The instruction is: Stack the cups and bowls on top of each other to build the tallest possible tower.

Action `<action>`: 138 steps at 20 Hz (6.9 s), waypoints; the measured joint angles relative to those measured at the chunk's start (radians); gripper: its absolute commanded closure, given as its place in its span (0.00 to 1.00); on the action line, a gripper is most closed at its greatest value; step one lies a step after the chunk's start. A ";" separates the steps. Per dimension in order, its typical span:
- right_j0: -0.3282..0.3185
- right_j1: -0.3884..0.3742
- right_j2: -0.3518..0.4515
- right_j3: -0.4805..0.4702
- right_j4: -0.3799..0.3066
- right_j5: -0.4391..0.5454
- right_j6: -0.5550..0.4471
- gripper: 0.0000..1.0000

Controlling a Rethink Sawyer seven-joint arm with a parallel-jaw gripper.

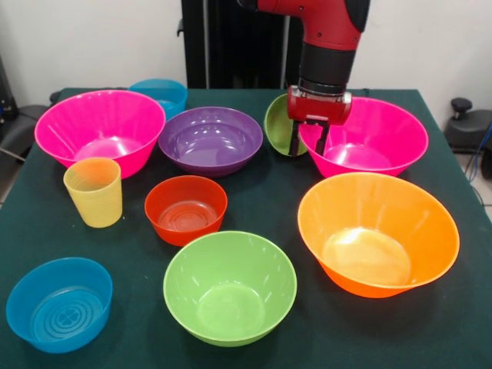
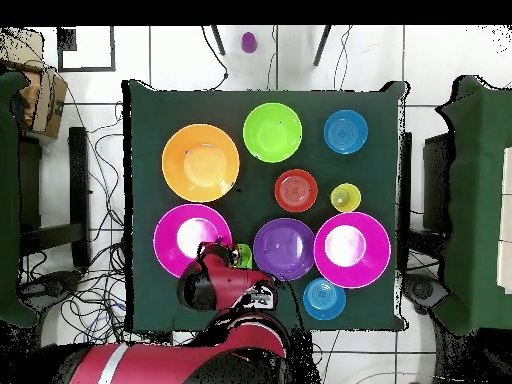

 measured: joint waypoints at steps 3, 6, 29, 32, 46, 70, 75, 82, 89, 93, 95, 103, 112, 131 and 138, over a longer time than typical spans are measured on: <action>0.001 0.000 0.000 0.000 0.000 0.000 0.000 1.00; 0.001 -0.001 0.000 0.000 0.000 0.000 0.000 1.00; 0.037 -0.302 -0.003 0.076 0.033 0.335 0.000 1.00; 0.052 -0.327 -0.008 0.077 0.042 0.360 0.000 1.00; 0.089 -0.312 -0.011 0.077 0.063 0.362 0.000 1.00; 0.050 -0.748 -0.067 -0.021 0.085 1.103 0.000 1.00; 0.009 -0.784 -0.067 -0.063 0.085 1.122 0.000 1.00; -0.055 -0.784 -0.063 -0.069 0.084 1.122 0.000 1.00; -0.129 -0.749 -0.032 -0.070 0.082 1.060 0.000 1.00; -0.194 -0.655 0.007 -0.107 0.062 0.981 0.000 1.00; -0.208 -0.615 0.017 -0.129 0.055 0.960 0.000 1.00; -0.253 -0.347 0.065 -0.288 -0.013 0.842 0.000 1.00; -0.276 -0.169 0.087 -0.378 -0.092 0.742 0.000 1.00; -0.275 -0.216 0.105 -0.360 -0.114 0.752 0.000 1.00; -0.302 -0.366 0.141 -0.349 -0.114 0.939 0.000 1.00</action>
